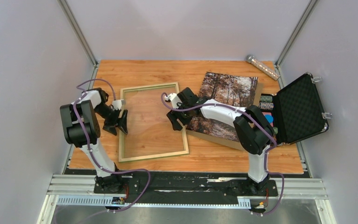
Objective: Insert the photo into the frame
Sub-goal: Adjust the photo frame item on the photo frame.
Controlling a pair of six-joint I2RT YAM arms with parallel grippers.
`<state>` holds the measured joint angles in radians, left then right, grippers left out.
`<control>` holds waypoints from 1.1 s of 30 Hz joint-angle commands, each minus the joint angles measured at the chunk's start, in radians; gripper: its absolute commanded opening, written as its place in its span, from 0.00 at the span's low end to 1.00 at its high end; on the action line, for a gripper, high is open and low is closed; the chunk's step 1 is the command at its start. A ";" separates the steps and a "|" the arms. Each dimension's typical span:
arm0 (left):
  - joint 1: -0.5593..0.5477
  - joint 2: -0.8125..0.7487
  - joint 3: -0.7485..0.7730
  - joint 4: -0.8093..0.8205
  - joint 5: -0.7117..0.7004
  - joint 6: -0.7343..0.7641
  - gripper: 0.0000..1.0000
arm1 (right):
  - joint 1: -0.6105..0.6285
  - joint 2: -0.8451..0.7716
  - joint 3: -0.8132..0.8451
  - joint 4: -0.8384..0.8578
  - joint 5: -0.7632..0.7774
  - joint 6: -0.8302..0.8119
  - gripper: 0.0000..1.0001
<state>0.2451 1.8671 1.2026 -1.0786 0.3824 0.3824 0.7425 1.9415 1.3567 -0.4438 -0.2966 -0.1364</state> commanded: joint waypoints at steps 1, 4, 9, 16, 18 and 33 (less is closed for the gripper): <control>-0.010 -0.004 -0.033 0.119 0.004 -0.044 0.75 | -0.017 -0.011 -0.005 0.020 -0.002 -0.002 0.69; -0.010 -0.016 -0.041 0.142 -0.009 -0.057 0.68 | -0.028 -0.008 -0.007 0.022 -0.011 0.003 0.69; -0.009 -0.018 -0.041 0.155 0.001 -0.076 0.52 | -0.040 -0.008 -0.010 0.022 -0.016 0.004 0.69; -0.010 -0.010 -0.037 0.154 0.020 -0.074 0.33 | -0.052 -0.011 -0.017 0.023 -0.024 0.008 0.69; -0.010 -0.012 -0.033 0.147 0.025 -0.070 0.31 | -0.055 -0.010 -0.020 0.024 -0.025 0.007 0.68; 0.014 -0.040 0.076 0.050 0.074 -0.031 0.12 | -0.074 -0.015 -0.013 0.027 -0.017 0.004 0.68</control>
<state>0.2520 1.8606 1.2190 -1.0283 0.3935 0.3168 0.6781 1.9415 1.3399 -0.4446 -0.3077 -0.1329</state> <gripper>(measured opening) 0.317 0.687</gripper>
